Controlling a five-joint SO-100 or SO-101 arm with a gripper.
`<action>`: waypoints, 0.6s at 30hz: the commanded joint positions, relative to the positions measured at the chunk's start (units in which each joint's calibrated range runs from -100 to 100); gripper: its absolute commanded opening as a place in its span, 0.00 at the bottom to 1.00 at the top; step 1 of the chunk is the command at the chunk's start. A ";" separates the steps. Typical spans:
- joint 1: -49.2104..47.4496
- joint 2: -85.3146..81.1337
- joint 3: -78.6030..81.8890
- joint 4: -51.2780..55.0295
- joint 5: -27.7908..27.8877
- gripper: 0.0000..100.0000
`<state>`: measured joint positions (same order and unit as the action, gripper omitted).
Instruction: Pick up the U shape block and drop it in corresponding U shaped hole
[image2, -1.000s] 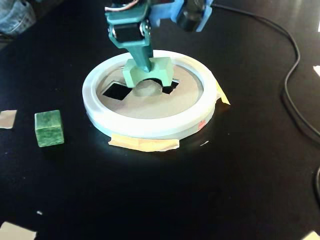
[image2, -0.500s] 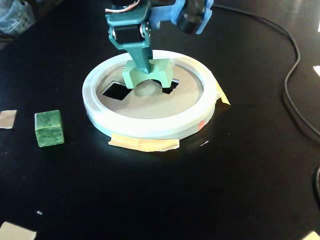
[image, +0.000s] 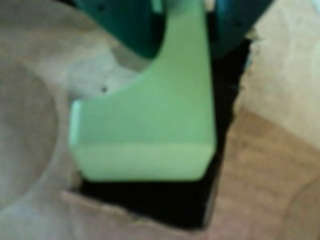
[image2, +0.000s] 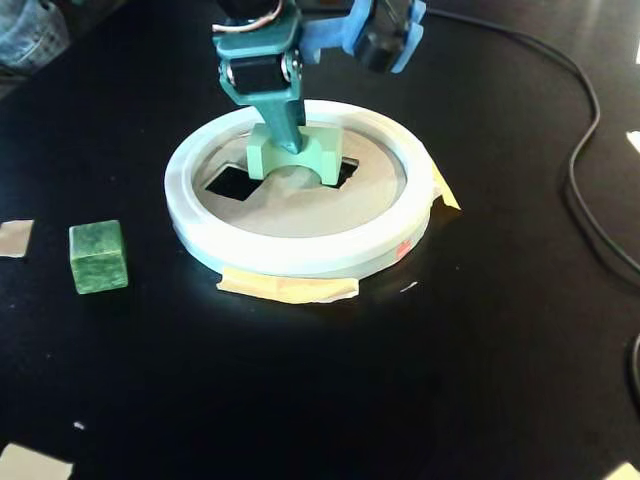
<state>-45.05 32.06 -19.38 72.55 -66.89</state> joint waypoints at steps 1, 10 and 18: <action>-1.64 -0.48 -5.31 -6.77 -0.39 0.13; -2.89 1.22 -5.21 -12.59 -0.15 0.26; -2.89 0.23 -5.03 -12.29 0.20 0.38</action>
<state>-47.15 34.20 -19.28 62.27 -66.89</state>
